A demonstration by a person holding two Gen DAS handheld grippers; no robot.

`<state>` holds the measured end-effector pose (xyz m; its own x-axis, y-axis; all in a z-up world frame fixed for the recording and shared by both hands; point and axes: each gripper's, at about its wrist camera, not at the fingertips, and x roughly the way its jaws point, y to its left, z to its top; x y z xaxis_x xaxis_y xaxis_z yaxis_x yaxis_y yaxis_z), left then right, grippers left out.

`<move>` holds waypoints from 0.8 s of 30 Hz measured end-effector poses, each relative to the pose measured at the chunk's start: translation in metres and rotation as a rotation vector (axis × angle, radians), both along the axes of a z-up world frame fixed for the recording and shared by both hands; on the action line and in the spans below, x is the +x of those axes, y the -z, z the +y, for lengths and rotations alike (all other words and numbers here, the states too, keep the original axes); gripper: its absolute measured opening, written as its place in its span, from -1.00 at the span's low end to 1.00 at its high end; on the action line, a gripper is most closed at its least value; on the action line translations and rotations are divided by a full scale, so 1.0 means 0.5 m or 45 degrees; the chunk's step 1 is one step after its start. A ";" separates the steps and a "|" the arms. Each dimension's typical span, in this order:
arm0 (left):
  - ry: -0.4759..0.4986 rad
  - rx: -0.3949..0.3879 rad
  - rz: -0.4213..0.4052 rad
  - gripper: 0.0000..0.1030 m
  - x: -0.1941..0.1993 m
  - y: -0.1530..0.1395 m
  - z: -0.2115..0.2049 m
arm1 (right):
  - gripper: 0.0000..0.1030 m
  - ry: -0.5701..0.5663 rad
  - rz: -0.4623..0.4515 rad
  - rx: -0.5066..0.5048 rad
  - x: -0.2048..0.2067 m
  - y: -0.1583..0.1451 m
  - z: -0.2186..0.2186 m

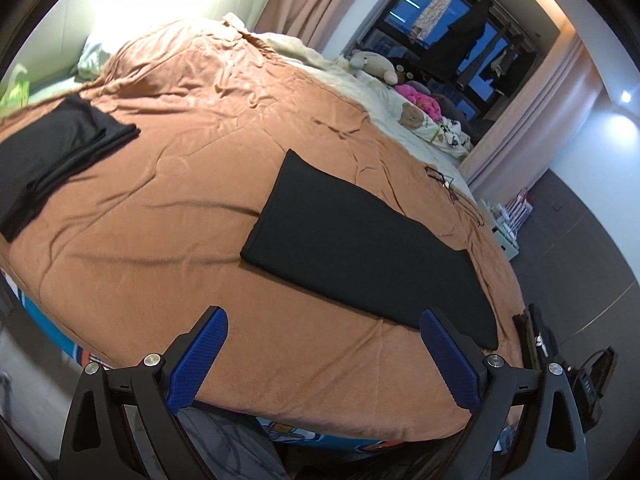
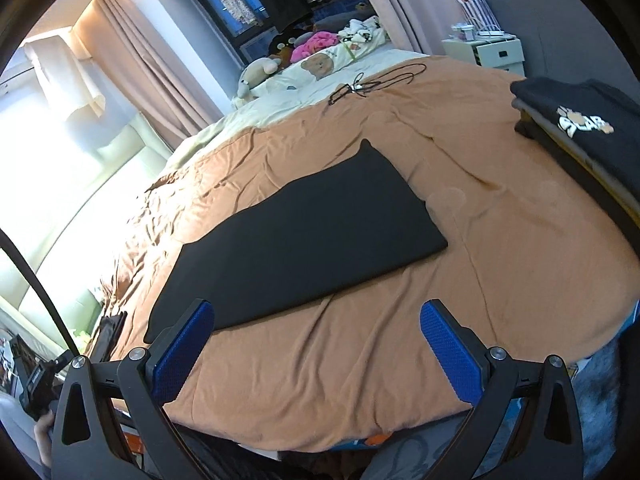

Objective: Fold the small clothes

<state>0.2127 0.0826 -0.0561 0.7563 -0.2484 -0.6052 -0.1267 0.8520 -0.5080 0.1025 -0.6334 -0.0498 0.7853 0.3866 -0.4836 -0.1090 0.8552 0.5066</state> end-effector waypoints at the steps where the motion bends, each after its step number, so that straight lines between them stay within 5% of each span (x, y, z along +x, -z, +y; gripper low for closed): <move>1: -0.006 -0.011 0.000 0.89 0.000 0.006 0.003 | 1.00 -0.004 -0.002 0.014 0.000 0.007 0.001; 8: -0.043 -0.100 0.018 0.75 0.017 0.049 0.031 | 0.96 0.001 0.029 0.102 0.019 0.063 0.004; 17: -0.084 -0.227 0.098 0.37 0.092 0.110 0.050 | 0.57 0.070 0.106 0.214 0.082 0.119 0.003; 24: -0.087 -0.293 0.183 0.28 0.153 0.161 0.049 | 0.38 0.149 0.169 0.313 0.128 0.157 -0.017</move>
<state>0.2894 0.1070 -0.1367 0.6865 -0.3433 -0.6410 -0.2643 0.7033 -0.6599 0.1664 -0.6420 -0.1284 0.7677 0.4153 -0.4880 0.0641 0.7079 0.7033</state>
